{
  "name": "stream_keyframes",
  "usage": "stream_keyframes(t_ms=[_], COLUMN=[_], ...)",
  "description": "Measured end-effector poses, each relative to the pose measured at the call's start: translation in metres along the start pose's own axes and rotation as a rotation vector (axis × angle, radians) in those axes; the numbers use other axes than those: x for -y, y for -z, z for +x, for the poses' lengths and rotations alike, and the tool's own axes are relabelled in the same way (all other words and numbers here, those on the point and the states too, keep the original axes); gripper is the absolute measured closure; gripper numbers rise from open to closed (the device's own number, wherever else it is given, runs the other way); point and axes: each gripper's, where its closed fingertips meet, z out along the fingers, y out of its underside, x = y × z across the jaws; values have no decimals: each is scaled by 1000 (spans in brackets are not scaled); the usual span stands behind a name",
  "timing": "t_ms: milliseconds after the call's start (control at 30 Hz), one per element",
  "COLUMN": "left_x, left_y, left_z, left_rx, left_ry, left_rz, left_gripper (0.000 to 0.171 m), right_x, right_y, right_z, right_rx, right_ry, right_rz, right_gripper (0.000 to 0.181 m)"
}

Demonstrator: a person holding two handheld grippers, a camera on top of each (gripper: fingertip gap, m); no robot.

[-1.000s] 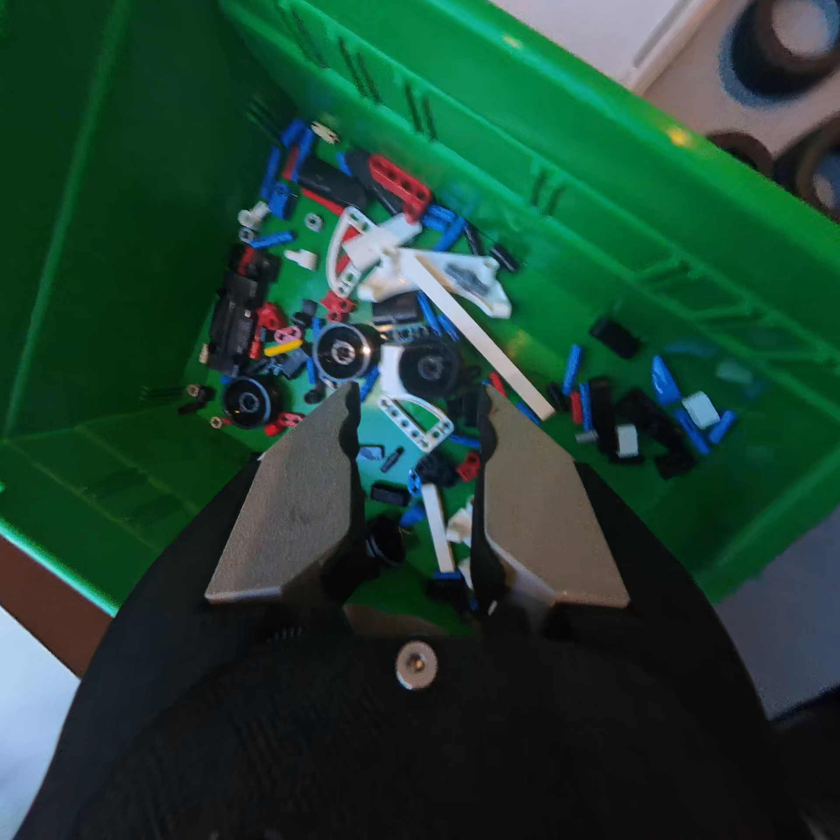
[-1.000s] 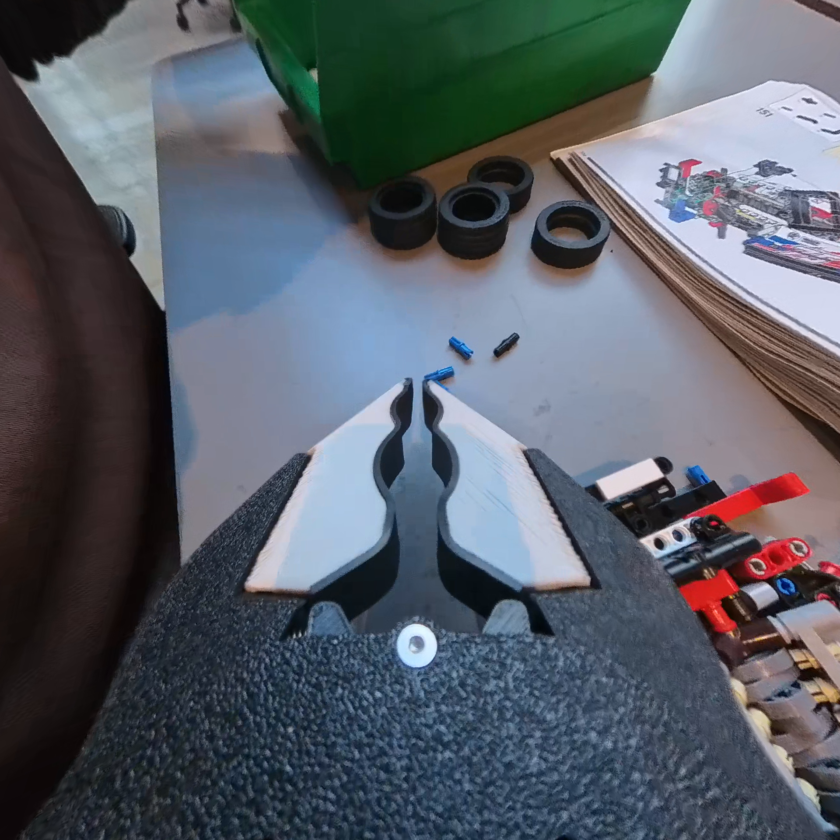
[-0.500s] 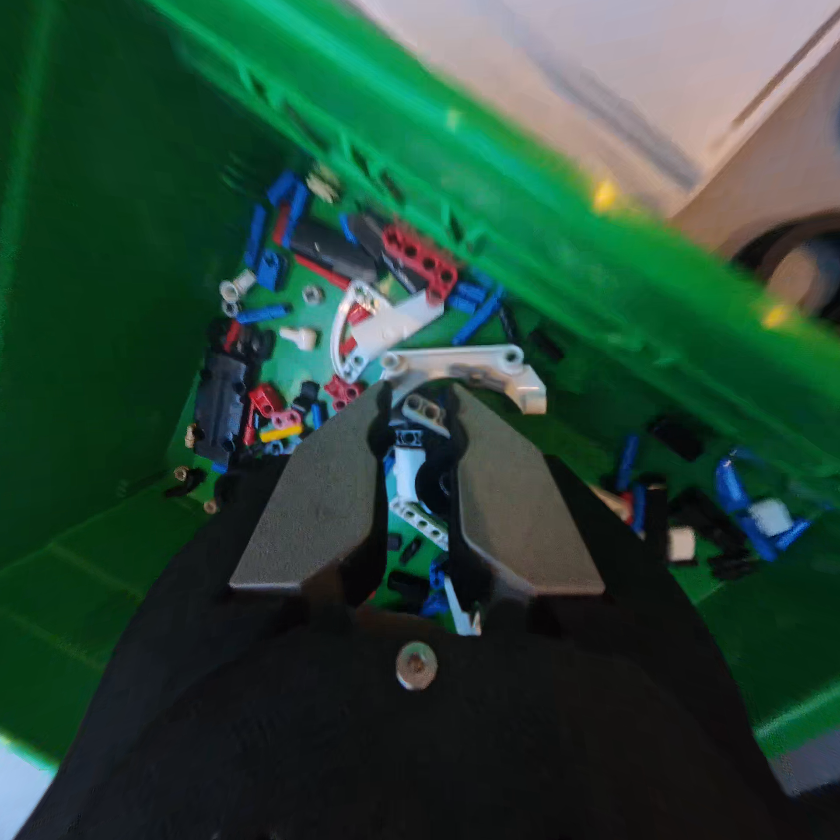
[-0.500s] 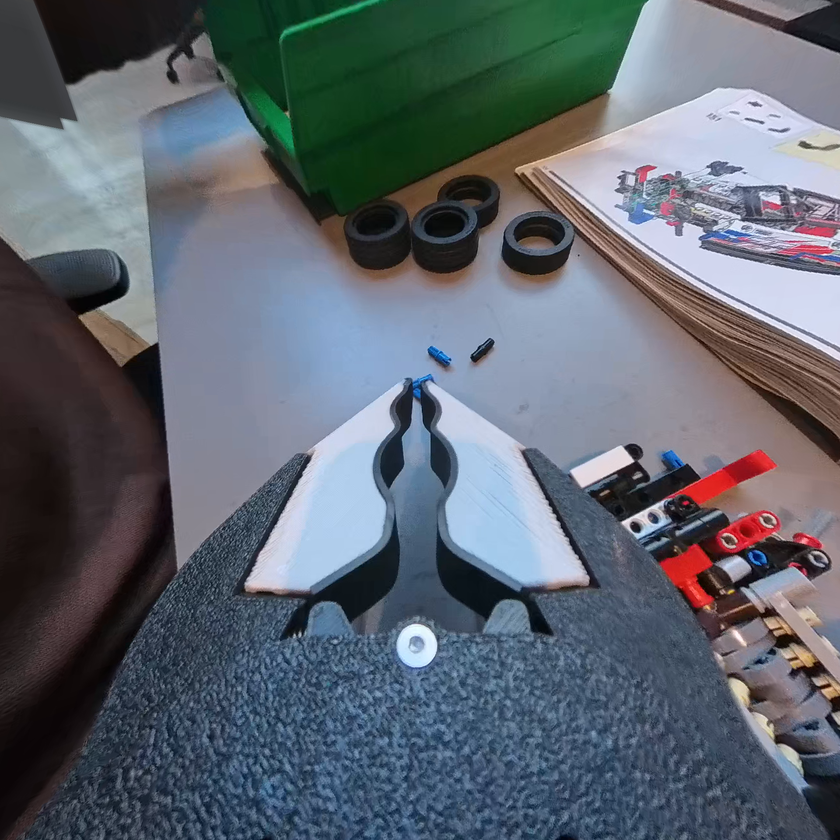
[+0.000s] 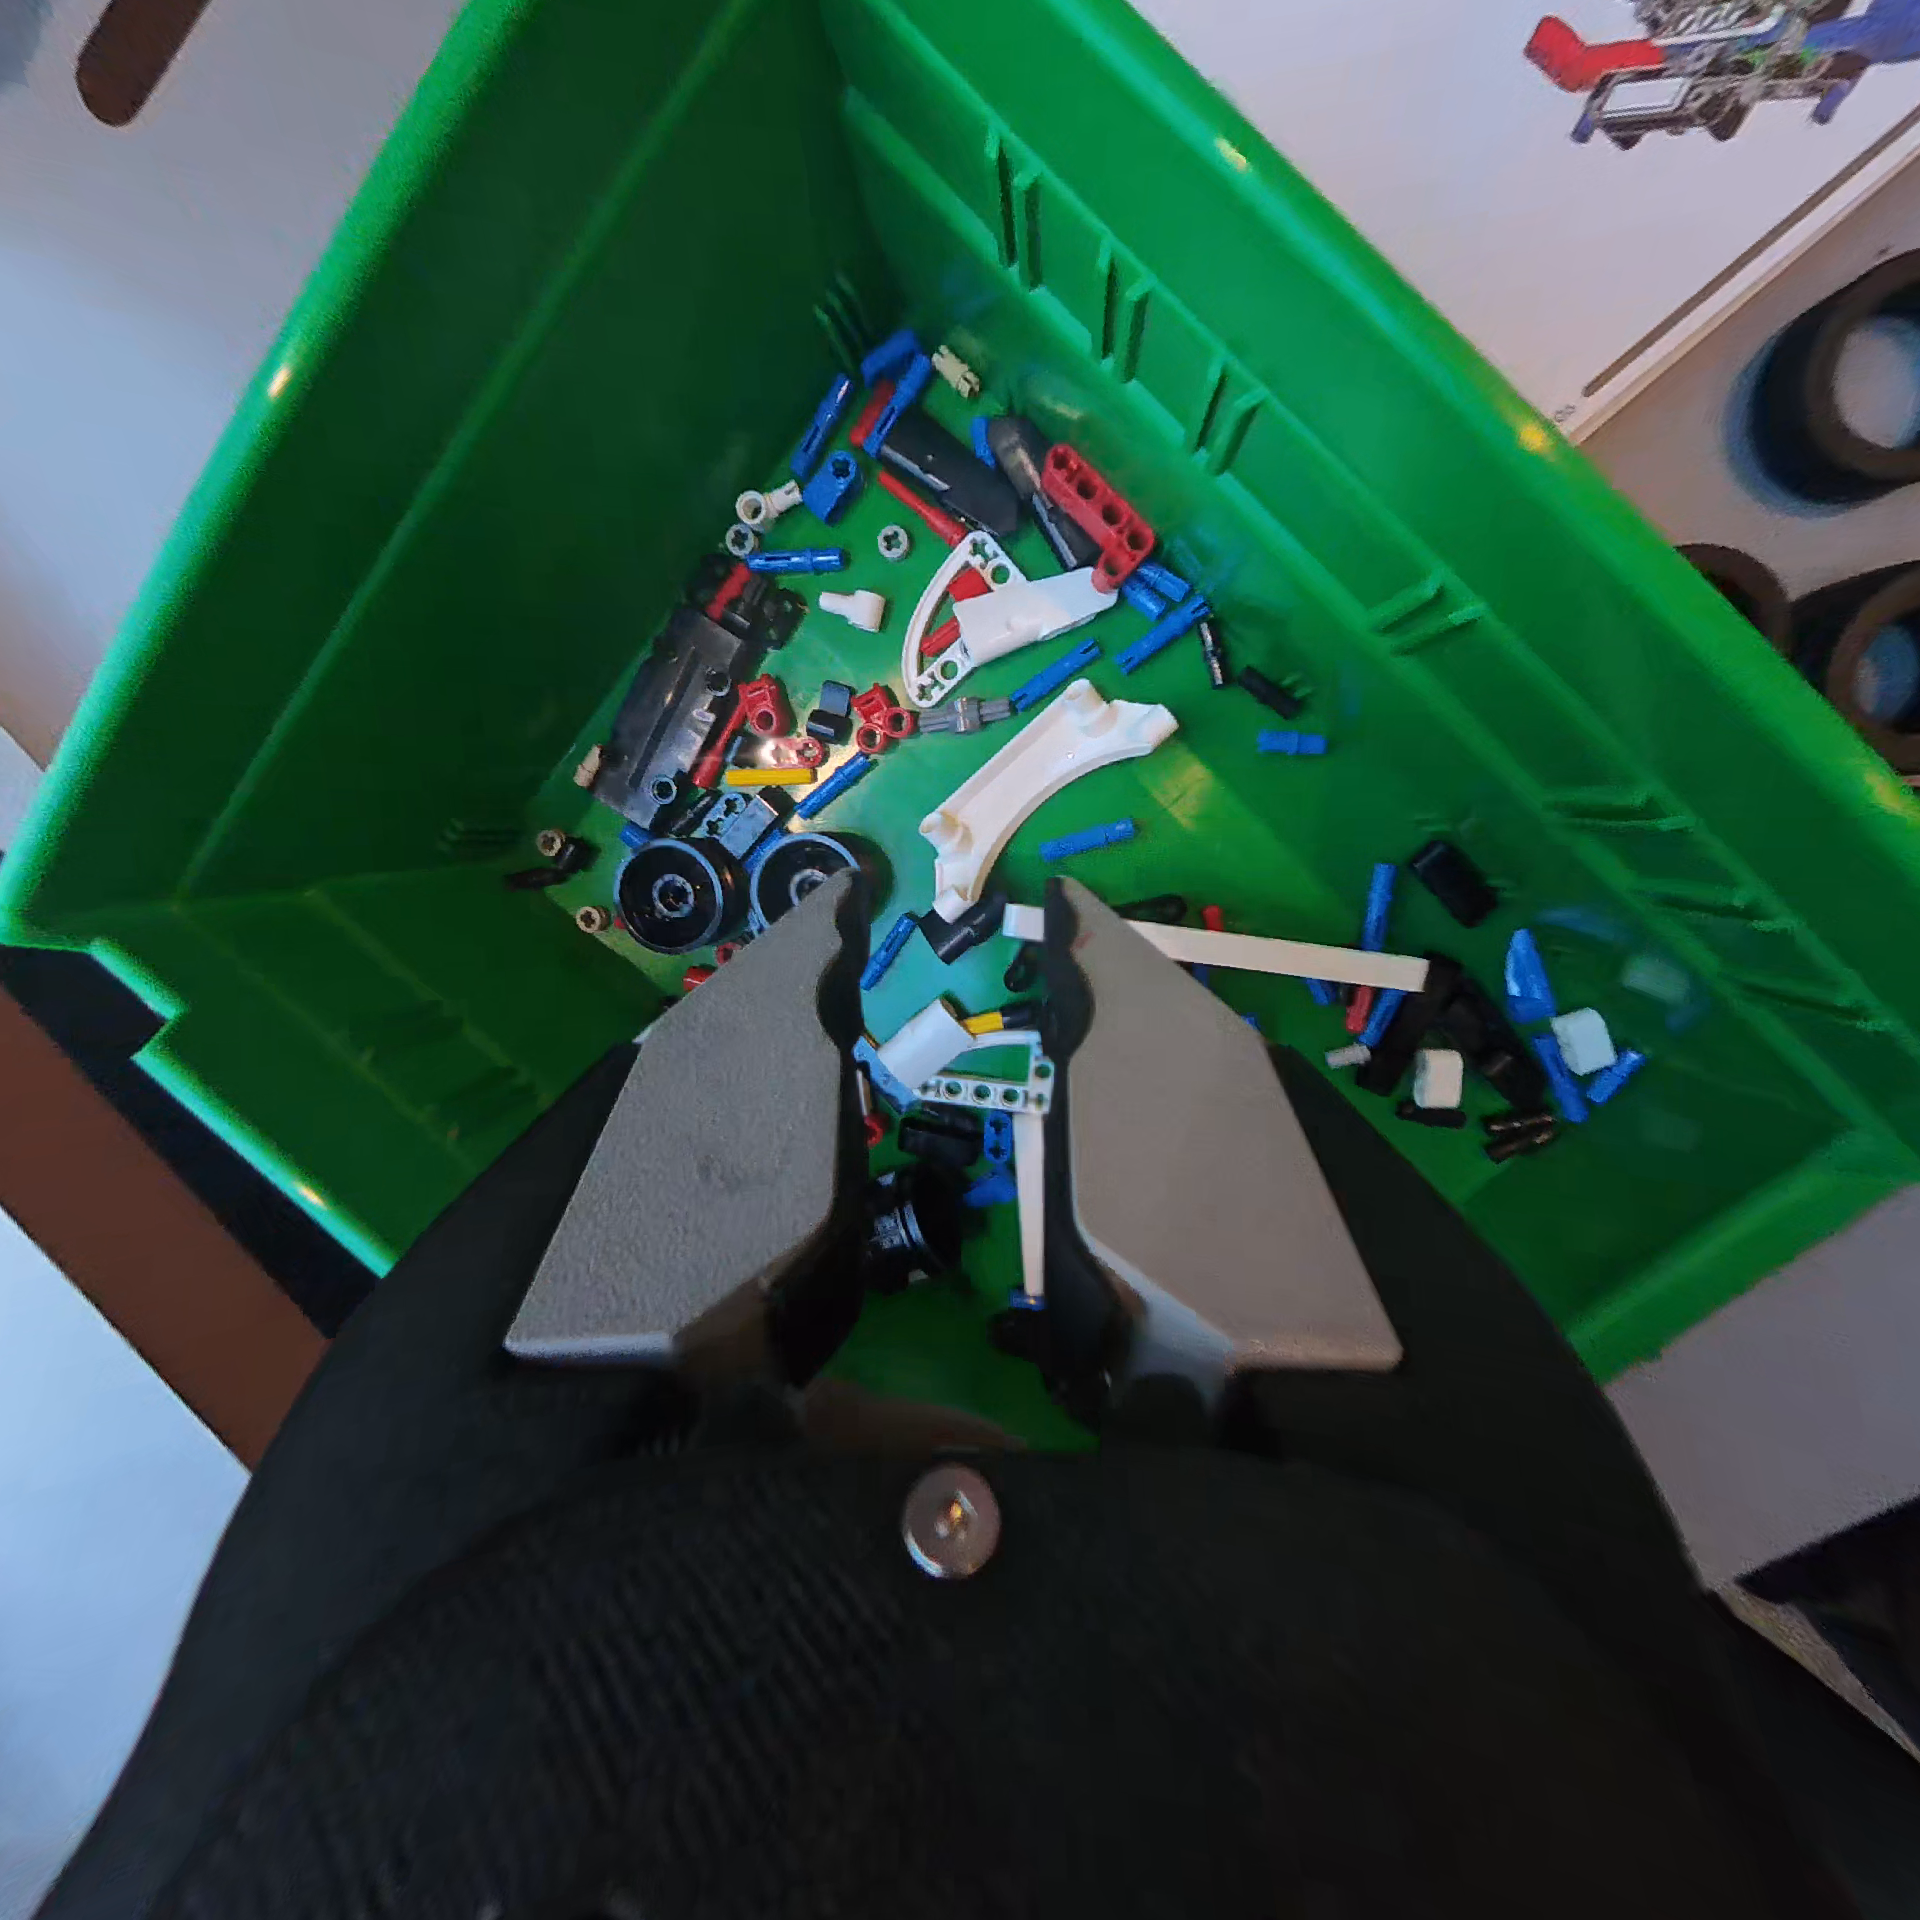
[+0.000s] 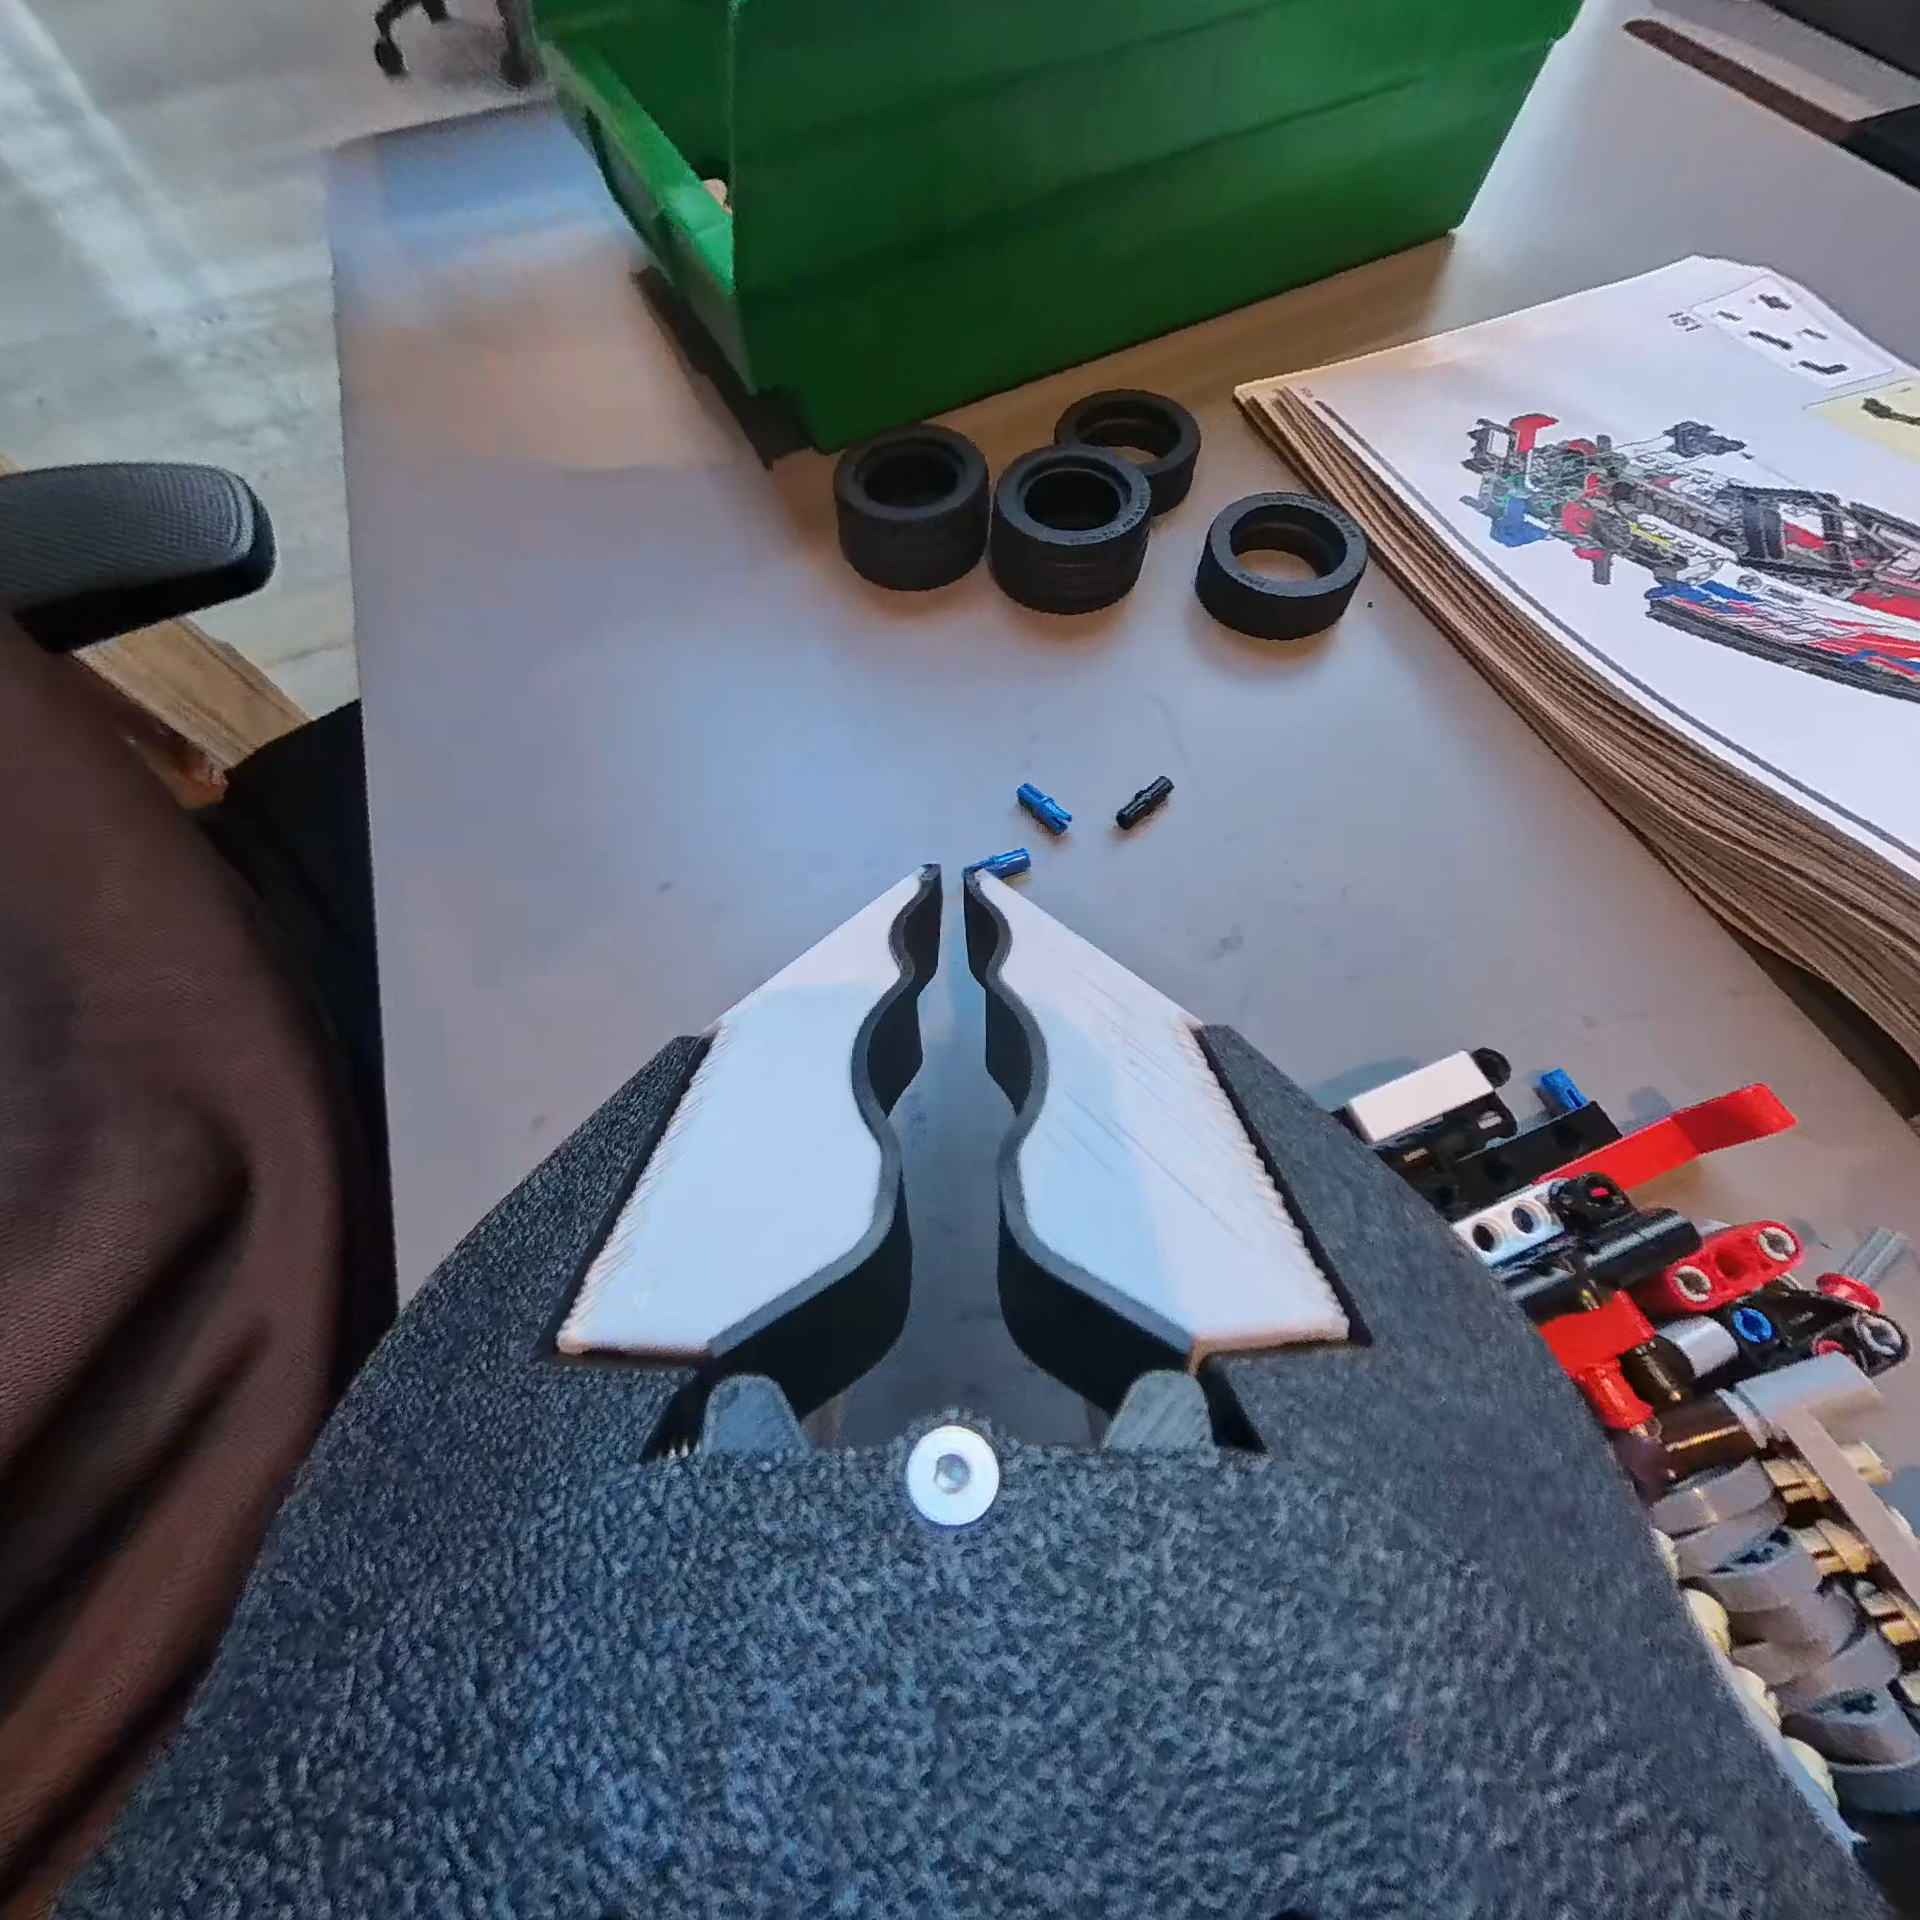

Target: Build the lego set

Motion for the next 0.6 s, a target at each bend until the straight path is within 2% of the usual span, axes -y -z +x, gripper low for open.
stream_keyframes(t_ms=[233,467,600], left_x=[-12,-13,-36], left_y=[-7,-11,-31], left_z=[1,4,26], left_rx=[3,-20,-85], left_ry=[5,29,-26], left_rz=[-54,-51,-182], left_gripper=[136,136,133], right_x=[-2,-2,-2], right_y=[-2,-1,-1], right_z=[-4,-6,-6], right_rx=[8,22,33], right_ry=[23,27,17], right_rz=[-15,-13,-12], right_gripper=[176,176,176])
